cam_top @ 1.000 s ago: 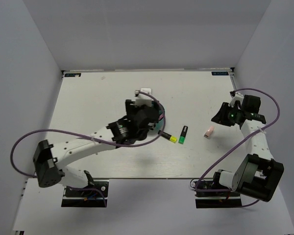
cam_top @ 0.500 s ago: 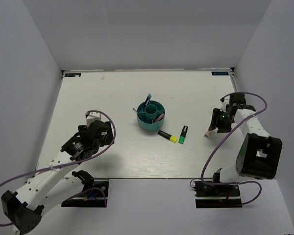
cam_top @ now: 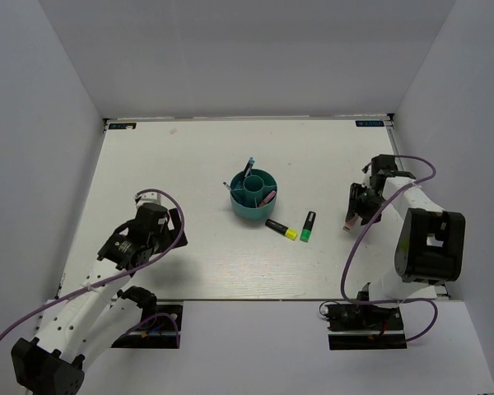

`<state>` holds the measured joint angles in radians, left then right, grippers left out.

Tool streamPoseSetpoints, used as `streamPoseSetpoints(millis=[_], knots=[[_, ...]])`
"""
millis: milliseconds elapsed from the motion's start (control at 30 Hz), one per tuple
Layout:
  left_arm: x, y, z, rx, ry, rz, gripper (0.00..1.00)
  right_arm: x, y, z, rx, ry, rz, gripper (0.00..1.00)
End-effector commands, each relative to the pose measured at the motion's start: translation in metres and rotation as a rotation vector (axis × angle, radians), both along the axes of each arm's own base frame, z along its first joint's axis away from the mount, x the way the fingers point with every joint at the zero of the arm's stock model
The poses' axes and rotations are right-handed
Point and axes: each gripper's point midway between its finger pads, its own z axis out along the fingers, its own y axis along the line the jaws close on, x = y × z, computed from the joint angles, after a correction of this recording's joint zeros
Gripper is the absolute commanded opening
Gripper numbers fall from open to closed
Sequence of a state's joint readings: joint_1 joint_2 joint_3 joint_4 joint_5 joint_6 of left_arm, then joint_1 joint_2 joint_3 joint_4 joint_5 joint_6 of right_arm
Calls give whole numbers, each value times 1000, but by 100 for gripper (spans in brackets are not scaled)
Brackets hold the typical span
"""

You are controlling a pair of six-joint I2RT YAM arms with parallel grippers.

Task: Sort the stationery into containers
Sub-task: Pick up the stapler from the center of the board, then place the stapler in the storage box.

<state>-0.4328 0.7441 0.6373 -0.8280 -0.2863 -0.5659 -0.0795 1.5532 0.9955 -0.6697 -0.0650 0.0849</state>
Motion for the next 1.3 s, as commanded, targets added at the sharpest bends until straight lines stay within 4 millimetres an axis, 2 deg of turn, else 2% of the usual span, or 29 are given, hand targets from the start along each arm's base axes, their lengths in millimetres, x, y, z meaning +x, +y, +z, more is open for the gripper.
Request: streamPoseSetpoints(millis=[0,133,233,267,300,400,433,500,533,567,600,633,667,700,767,800,833,867,900,933,1000,1067,1100,1167,1200,1233,1267], knots=[[3,-7,5,-41,-24,-21,100,16,-2,-1,-34,-15,-36,56],[3,-6,6,-40,-27,-22,100,18,0,-5,-40,-8,-44,51],[3,-6,5,-41,-24,-20,100,18,2,-5,-40,-14,-43,40],[2,-7,4,-39,-21,-25,100,19,3,-3,-38,-19,-44,27],[3,-6,5,-40,-25,-22,100,18,2,-3,-40,-17,-40,20],[2,-5,4,-35,-20,-21,100,20,5,7,-37,-55,8,0],[3,-6,5,-39,-24,-24,100,24,10,17,-30,-94,26,0],[3,-7,4,-41,-24,-26,100,30,24,29,29,-148,120,0],[3,-7,4,-40,-23,-31,100,40,32,49,51,-213,160,0],[3,-8,3,-43,-19,-33,100,42,51,60,137,-245,220,0],[3,-9,3,-45,-22,-39,100,47,56,67,147,-288,317,0],[4,-10,4,-46,-23,-40,100,58,73,94,227,-358,380,0],[4,-10,3,-47,-24,-41,100,55,91,103,263,-366,469,0],[4,-9,2,-43,-20,-43,100,57,99,108,293,-383,542,0],[4,-9,1,-39,-19,-42,100,67,129,137,420,-441,640,0],[4,-9,0,-36,-18,-47,100,72,134,143,442,-474,692,0],[4,-9,0,-34,-19,-45,100,74,152,166,523,-526,753,0],[5,-8,0,-29,-21,-43,100,86,161,166,557,-527,769,0],[5,-8,-1,-28,-19,-45,100,90,168,169,587,-536,798,0],[5,-7,-1,-26,-23,-44,100,89,183,187,665,-575,859,0],[5,-7,-3,-20,-19,-46,100,101,205,176,712,-558,915,0],[5,-6,-5,-17,-12,-45,100,110,218,180,740,-590,980,0],[5,-6,-5,-15,-11,-46,100,109,232,163,742,-551,1015,0],[5,-6,-7,-8,-3,-45,100,119,241,174,705,-605,1082,0],[5,-5,-7,-7,-4,-44,100,119,250,164,707,-580,1093,0],[6,-5,-9,-2,3,-42,100,123,256,171,687,-604,1109,0],[6,-5,-9,-2,4,-40,100,123,262,168,682,-607,1124,0]])
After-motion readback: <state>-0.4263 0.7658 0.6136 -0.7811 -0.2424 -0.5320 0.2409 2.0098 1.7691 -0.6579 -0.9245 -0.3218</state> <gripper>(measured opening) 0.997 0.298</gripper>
